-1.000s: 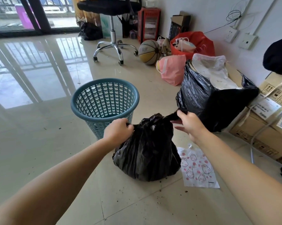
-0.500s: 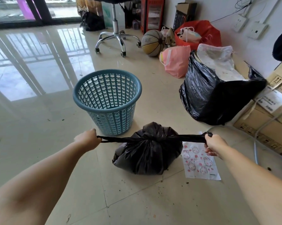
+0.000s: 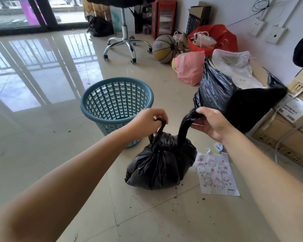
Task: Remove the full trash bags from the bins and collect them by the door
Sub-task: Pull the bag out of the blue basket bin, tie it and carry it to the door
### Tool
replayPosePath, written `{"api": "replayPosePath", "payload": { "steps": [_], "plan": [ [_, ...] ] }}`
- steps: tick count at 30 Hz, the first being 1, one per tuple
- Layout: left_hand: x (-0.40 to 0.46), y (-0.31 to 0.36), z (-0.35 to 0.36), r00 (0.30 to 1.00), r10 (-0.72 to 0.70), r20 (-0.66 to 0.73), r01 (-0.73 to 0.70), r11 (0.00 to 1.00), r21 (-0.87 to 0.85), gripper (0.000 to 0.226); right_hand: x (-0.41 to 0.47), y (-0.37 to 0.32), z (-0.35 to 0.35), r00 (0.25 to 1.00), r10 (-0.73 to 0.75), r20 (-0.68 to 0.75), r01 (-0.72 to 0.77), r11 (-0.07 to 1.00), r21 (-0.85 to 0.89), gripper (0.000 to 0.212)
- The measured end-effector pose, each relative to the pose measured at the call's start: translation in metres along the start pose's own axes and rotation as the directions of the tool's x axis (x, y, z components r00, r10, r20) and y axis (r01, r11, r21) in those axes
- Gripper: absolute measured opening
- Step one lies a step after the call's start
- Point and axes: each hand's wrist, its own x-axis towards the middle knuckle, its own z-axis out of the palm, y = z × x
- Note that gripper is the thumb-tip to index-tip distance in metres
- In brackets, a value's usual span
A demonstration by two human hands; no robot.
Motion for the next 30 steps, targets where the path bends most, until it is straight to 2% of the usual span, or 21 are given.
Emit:
{"api": "replayPosePath", "payload": {
  "steps": [2,6,8,11,13,16,18,20,22,25,28,29,30],
  "plan": [
    [-0.002,0.005,0.008,0.999,0.030,0.024,-0.030,0.999,0.011,0.019,-0.003,-0.006,0.009,0.995,-0.006,0.099,0.025,0.982,-0.188,0.027],
    [-0.002,0.006,0.017,1.000,0.016,0.020,-0.016,0.999,-0.041,0.046,-0.010,-0.017,0.023,0.974,-0.031,0.224,0.124,0.901,-0.416,0.034],
    [-0.001,0.007,0.015,0.999,-0.019,0.036,0.022,0.995,-0.098,0.040,-0.013,-0.022,0.031,0.956,-0.041,0.292,0.186,0.852,-0.489,0.038],
    [-0.001,0.008,0.014,0.997,-0.023,0.077,0.039,0.976,-0.215,0.017,-0.017,-0.028,0.042,0.936,-0.068,0.344,0.253,0.810,-0.528,0.036],
    [-0.002,0.008,0.014,0.996,-0.011,0.093,0.031,0.976,-0.217,0.014,-0.016,-0.031,0.047,0.934,-0.115,0.338,0.286,0.808,-0.515,0.029],
    [-0.002,0.005,0.014,0.999,-0.036,-0.021,0.033,0.986,-0.162,0.008,-0.017,-0.029,0.050,0.943,-0.145,0.300,0.292,0.792,-0.536,0.004],
    [0.001,0.003,0.012,0.994,-0.036,-0.102,0.027,0.996,-0.088,0.010,-0.017,-0.020,0.051,0.961,-0.072,0.267,0.230,0.744,-0.627,0.019],
    [0.003,0.001,0.012,0.993,-0.029,-0.118,0.028,1.000,-0.005,0.026,-0.017,-0.014,0.053,0.970,-0.088,0.226,0.219,0.718,-0.661,0.012],
    [0.004,0.001,0.011,0.990,-0.040,-0.137,0.042,0.999,0.014,0.031,-0.016,-0.014,0.054,0.973,-0.152,0.174,0.230,0.712,-0.664,0.009],
    [0.004,0.000,0.011,0.974,-0.051,-0.221,0.048,0.999,-0.016,0.019,-0.016,-0.015,0.052,0.975,-0.185,0.122,0.220,0.729,-0.648,0.012],
    [0.003,0.001,0.015,0.970,-0.083,-0.227,0.053,0.989,-0.138,0.013,-0.015,-0.012,0.053,0.966,-0.246,0.077,0.221,0.638,-0.738,0.013],
    [0.003,0.001,0.016,0.970,-0.100,-0.221,0.060,0.982,-0.179,0.015,-0.014,-0.012,0.054,0.967,-0.245,0.063,0.213,0.654,-0.726,0.013],
    [0.003,0.002,0.016,0.969,-0.111,-0.220,0.062,0.974,-0.217,0.022,-0.014,-0.013,0.055,0.976,-0.215,0.041,0.189,0.736,-0.650,0.013]
  ]
}}
